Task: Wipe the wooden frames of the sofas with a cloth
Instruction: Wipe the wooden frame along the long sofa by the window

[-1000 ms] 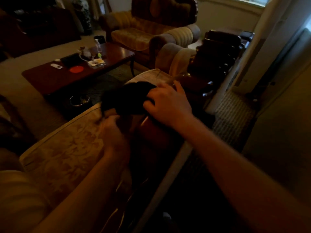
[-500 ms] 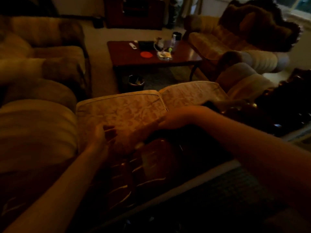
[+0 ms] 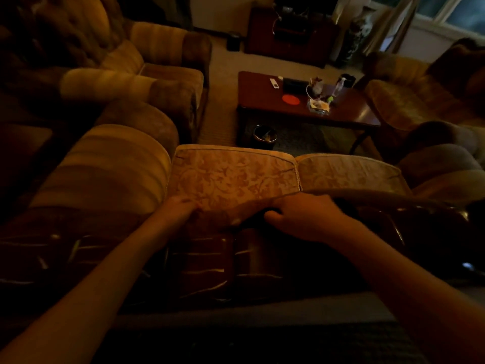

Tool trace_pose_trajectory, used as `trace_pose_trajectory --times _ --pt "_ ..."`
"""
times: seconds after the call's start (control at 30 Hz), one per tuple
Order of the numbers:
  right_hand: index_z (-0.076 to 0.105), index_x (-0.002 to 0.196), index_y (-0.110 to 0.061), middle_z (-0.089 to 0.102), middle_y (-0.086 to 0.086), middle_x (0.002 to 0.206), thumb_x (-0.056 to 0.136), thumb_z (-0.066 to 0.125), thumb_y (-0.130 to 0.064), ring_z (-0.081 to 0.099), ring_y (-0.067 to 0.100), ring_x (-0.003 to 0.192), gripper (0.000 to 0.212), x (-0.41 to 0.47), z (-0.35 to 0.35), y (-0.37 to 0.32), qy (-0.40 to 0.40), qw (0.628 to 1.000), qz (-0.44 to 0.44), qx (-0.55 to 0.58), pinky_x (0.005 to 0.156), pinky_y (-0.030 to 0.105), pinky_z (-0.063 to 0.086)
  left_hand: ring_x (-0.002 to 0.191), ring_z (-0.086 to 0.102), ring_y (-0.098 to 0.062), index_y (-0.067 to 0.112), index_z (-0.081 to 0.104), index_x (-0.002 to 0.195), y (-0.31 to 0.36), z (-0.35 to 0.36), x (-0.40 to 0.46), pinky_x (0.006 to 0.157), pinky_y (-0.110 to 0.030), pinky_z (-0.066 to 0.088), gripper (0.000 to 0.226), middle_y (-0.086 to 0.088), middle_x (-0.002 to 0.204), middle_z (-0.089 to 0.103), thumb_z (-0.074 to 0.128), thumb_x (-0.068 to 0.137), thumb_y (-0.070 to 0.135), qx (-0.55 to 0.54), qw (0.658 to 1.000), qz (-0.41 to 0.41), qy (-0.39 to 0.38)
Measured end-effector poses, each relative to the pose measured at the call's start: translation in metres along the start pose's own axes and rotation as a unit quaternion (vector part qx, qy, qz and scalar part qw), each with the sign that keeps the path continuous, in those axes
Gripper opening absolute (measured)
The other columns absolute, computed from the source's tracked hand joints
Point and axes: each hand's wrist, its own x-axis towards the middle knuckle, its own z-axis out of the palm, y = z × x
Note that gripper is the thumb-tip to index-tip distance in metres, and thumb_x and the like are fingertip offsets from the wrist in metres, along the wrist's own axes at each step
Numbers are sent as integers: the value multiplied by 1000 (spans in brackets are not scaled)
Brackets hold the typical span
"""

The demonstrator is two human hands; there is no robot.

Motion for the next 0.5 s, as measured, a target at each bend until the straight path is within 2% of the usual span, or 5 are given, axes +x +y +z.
trace_pose_trajectory --times 0.13,0.23,0.3,0.4,0.5 --pt "61 114 -31 62 1 116 94 35 -50 56 21 105 38 19 17 -36 17 999 20 -24 78 32 36 65 52 -20 14 60 72 2 -4 8 61 -28 42 29 -10 73 57 46 93 0 43 999 21 -20" --pt "60 116 -21 59 7 121 97 33 -44 54 28 111 40 40 48 -95 -9 1000 -7 -22 89 36 35 67 52 -18 17 59 68 1 -4 20 65 -27 41 32 -6 72 57 46 90 -3 75 995 35 -52" --pt "59 115 -21 58 7 123 99 29 -40 53 28 114 39 38 43 -98 -7 999 -1 -43 93 39 32 66 51 -16 18 58 67 1 -5 28 62 -26 39 34 -3 71 56 46 91 -3 93 992 40 -77" --pt "58 105 -26 61 3 115 98 26 -41 55 26 108 36 18 19 -44 8 991 124 -59 89 40 35 67 53 -19 20 60 68 1 -10 39 65 -27 41 33 -4 71 58 46 91 -1 127 983 47 -127" --pt "63 99 -24 64 5 109 95 27 -50 58 26 101 45 1 -3 2 65 948 307 -42 92 40 36 63 53 -20 20 60 69 -1 -9 43 61 -28 40 33 -5 69 58 46 91 0 122 978 47 -162"
